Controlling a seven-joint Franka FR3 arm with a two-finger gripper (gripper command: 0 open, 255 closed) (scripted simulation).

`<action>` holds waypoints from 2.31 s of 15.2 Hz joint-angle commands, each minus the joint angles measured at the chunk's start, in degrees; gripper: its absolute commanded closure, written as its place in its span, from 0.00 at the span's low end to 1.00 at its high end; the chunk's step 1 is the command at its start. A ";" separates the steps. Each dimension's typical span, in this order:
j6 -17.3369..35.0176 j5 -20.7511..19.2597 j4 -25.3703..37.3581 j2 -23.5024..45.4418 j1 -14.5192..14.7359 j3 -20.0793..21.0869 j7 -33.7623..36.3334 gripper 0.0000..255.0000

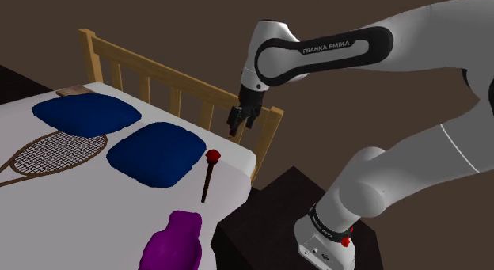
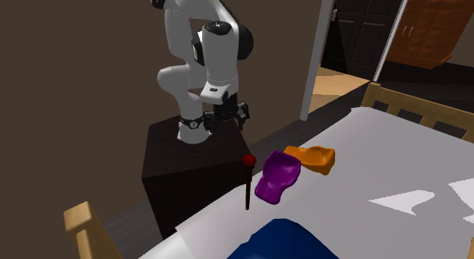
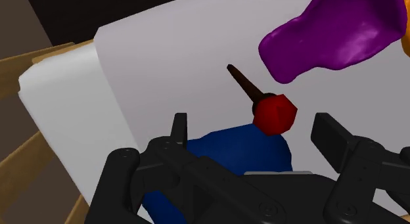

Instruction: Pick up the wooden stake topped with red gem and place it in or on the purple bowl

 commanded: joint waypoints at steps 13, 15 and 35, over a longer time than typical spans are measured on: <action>17.50 2.04 3.73 20.51 2.93 4.33 2.07 0.00; 19.20 2.04 3.22 21.70 3.03 4.47 2.11 0.00; 18.00 2.08 3.51 20.78 3.03 4.45 2.20 1.00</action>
